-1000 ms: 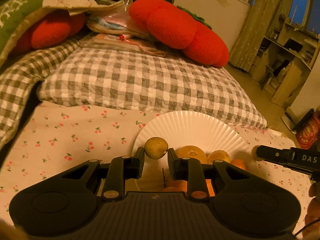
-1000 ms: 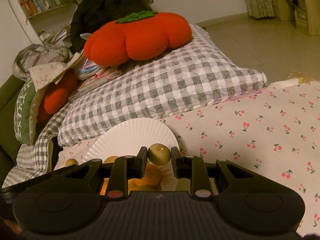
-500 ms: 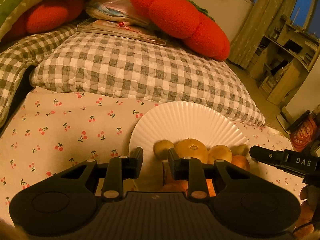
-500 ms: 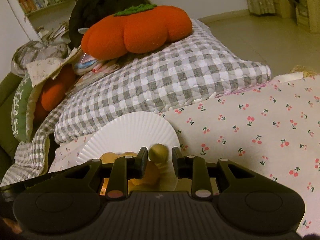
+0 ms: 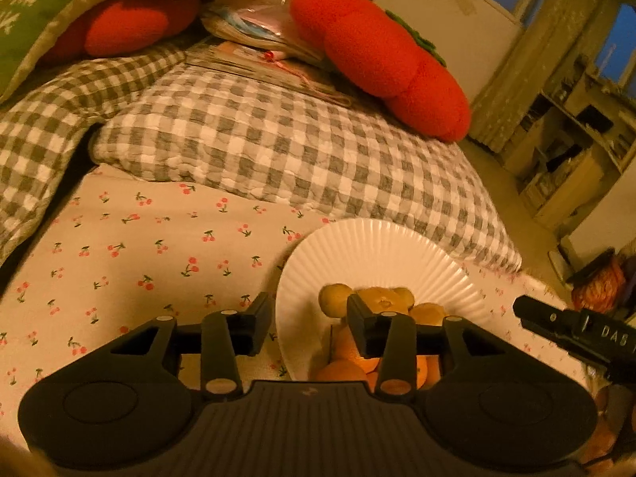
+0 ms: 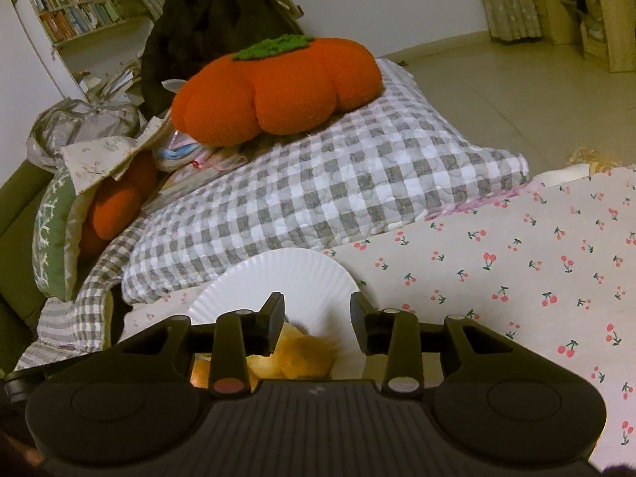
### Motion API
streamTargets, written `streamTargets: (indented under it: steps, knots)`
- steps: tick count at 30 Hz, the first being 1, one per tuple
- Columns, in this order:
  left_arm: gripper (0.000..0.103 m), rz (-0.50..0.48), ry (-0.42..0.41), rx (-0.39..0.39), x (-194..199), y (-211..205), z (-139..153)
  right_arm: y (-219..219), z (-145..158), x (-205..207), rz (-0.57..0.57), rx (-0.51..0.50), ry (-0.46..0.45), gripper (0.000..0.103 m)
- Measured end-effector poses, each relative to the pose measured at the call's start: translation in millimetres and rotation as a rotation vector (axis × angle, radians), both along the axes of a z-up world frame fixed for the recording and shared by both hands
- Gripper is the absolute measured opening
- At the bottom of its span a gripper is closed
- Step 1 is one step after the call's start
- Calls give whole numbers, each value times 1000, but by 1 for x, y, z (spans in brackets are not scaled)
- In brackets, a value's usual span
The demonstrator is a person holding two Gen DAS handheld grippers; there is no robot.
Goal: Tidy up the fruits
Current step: 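Carry both yellow fruits to the white plate and open both grippers to release them, then withdraw both open grippers from the plate toward the remaining fruits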
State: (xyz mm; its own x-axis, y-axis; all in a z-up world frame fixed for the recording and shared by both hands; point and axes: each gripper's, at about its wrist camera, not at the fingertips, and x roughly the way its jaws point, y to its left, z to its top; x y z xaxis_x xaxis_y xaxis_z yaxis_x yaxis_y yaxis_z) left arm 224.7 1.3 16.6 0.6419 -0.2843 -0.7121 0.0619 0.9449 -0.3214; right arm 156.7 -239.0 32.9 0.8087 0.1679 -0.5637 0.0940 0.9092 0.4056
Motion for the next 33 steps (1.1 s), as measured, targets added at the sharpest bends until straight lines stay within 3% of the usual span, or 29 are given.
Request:
streamTargets:
  steps: [5, 15, 27, 33]
  knots:
    - [35, -18, 2, 85, -10, -7, 4, 10, 11, -5, 27, -7, -22, 39]
    - [48, -35, -10, 169, -30, -11, 11, 39, 19, -15, 102, -88, -6, 42]
    - [60, -38, -8, 186, -52, -7, 15, 57, 20, -35, 148, -115, 14, 47]
    - [67, -45, -1, 186, -68, -4, 15, 60, 20, -50, 152, -82, 32, 53]
